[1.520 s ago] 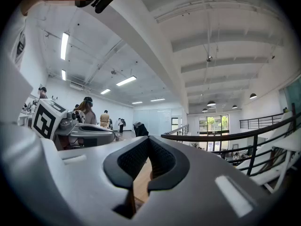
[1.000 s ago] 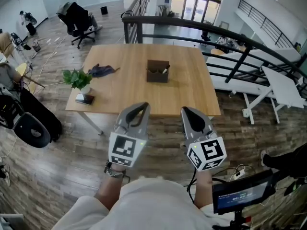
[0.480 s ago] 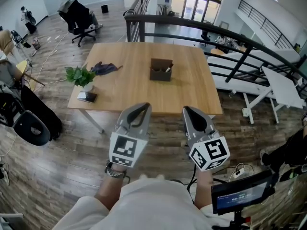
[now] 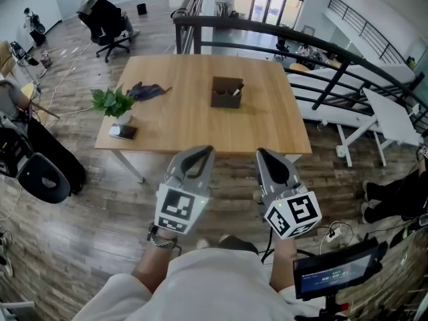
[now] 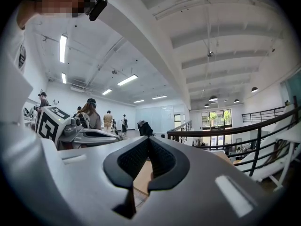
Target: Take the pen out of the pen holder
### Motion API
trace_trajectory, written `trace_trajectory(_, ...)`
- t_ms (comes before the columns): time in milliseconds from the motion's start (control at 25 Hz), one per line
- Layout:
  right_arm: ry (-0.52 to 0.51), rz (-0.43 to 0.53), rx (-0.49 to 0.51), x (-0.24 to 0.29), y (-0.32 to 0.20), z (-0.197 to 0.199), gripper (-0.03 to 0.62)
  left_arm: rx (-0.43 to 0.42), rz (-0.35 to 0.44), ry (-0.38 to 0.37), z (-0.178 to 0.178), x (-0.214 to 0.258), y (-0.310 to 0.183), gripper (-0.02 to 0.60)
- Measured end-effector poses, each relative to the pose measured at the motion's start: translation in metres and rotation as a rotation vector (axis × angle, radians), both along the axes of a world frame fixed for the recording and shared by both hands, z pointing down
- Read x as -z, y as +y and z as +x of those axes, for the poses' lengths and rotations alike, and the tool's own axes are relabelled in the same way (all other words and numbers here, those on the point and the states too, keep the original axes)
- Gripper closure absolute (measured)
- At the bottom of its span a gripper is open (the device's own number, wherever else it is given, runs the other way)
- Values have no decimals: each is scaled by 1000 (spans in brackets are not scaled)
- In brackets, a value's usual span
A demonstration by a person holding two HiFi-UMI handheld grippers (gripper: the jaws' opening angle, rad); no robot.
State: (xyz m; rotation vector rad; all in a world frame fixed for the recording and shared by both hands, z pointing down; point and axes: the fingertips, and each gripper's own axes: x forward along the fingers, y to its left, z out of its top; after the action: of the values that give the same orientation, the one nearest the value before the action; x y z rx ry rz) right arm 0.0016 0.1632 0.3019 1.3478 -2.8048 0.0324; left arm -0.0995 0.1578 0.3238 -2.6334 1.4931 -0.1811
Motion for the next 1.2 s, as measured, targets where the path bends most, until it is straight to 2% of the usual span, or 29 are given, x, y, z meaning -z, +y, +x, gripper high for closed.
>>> trace_trajectory(240, 6, 6, -8, -1, 1, -9, 592, -54, -14, -19, 4, -7, 2, 581)
trace_trajectory(440, 6, 3, -18, -5, 0, -9, 592, -53, -32, 91, -2, -4, 1, 581)
trace_trajectory(520, 3, 4, -21, -4, -1, -9, 592, -34, -34, 107, -7, -3, -1, 581)
trace_trajectory(800, -3, 2, -20, -3, -13, -9, 592, -51, -12, 12, -1, -7, -10, 581)
trace_trajectory(1000, -1, -6, -17, -8, -30, -6, 592, -84, -32, 17, 9, -13, -23, 581)
trace_trajectory(1200, -4, -6, -22, -13, -54, 4, 592, -62, -26, 34, 14, -15, -47, 581)
